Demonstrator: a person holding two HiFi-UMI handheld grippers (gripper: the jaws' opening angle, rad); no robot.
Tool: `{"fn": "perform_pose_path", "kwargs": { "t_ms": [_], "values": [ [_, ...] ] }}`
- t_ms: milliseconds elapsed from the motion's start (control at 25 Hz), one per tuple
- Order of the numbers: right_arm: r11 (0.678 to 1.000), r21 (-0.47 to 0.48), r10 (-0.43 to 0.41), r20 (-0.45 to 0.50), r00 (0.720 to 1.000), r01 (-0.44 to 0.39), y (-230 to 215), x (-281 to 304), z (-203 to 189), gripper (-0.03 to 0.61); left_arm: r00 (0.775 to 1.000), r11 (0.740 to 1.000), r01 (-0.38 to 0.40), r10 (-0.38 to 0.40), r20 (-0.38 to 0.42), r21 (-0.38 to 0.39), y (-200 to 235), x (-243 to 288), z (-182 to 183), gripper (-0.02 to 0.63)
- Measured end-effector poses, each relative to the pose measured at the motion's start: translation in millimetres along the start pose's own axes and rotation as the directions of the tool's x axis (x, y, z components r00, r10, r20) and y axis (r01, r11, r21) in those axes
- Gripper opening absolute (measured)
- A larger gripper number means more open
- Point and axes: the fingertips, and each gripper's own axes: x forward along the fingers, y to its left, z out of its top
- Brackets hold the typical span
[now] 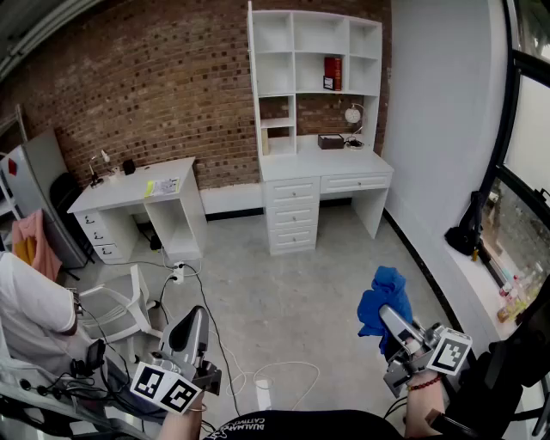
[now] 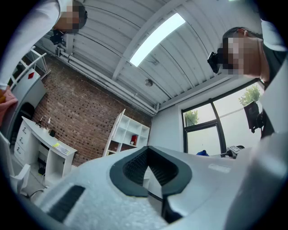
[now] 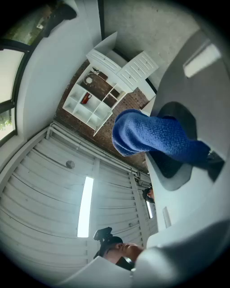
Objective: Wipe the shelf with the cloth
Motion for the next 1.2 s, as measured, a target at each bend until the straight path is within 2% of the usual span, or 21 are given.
{"fn": "perform_pose_path", "kwargs": {
  "t_ms": [160, 680, 880, 1000, 1200],
  "values": [
    [1.0, -0.002, -0.001, 0.0, 1.0, 0.001, -2, 10, 3, 0.057, 1.0, 1.0, -0.005, 0.005, 0.005, -0.007, 11, 9, 3, 0.002],
    [1.0, -0.019, -0.017, -0.006, 1.0, 0.017, -42, 22, -3, 0.057, 1.0, 1.0, -0.014, 0.014, 0.026, -0.016, 35, 22, -27, 0.002],
    [0.998, 0.061, 0.002, 0.047, 0.999, -0.005, -41, 57, 15, 0.058, 0.999, 1.0, -0.009, 0.009, 0.048, -0.009, 63, 34, -3, 0.002],
    [0.998, 0.06, 0.028, 0.064, 0.998, -0.032, -41, 76, 16, 0.058, 0.998, 1.0, 0.013, -0.014, 0.057, 0.026, 78, 40, 8, 0.002],
    [0.999, 0.035, -0.008, 0.089, 0.996, 0.005, -46, 112, 4, 0.058, 0.994, 0.99, 0.108, -0.109, 0.011, 0.088, 105, 58, 19, 0.002]
  ]
}}
